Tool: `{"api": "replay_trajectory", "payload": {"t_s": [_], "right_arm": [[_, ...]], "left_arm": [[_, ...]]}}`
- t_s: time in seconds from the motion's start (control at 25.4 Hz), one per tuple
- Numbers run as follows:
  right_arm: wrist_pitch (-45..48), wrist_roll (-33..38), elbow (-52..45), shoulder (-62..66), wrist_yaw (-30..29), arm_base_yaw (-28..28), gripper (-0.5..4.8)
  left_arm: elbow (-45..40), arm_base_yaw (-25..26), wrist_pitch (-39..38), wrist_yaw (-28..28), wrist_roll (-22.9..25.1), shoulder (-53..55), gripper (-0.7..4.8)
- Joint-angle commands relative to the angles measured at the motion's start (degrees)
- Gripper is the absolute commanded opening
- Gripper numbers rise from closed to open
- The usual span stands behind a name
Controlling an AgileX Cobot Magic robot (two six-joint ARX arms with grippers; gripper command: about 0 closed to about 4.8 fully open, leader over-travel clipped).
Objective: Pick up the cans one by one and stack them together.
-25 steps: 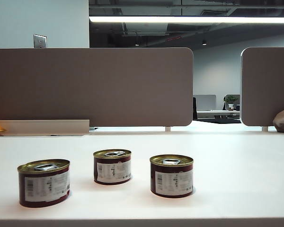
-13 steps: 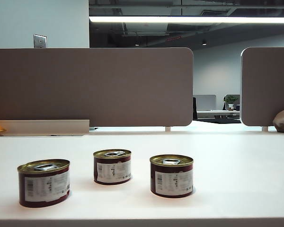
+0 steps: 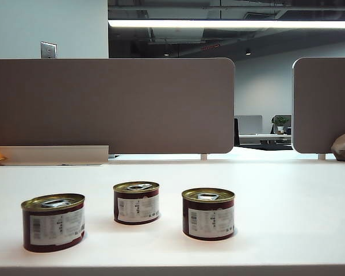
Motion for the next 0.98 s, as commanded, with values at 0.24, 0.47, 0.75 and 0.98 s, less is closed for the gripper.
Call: {"api": "replay_trajectory", "payload": {"t_s": [0.24,0.47,0.75,0.98], "right_arm": [[2.1,17.7,3.0,0.0,-22.0,0.0,0.0],[6.1,18.1,5.0,0.0,-43.1,0.0,-0.02],[-2.4,11.3,14.1,2.3,-44.2,0.0,-0.02],[-5.4,-1.3,28.9,8.8,-40.5,-0.1,-0.01]], "left_arm": [[3.0,0.0,0.3,4.7,-11.3,0.0,-0.01],[11.1,0.0,-1.4,13.2,-13.0,0.0,-0.04],[18.9,0.0,-8.5,15.7,-11.8,0.0,-0.04],[32.0,0.1,-8.7,10.6,-5.7,0.0,-0.04]]}}
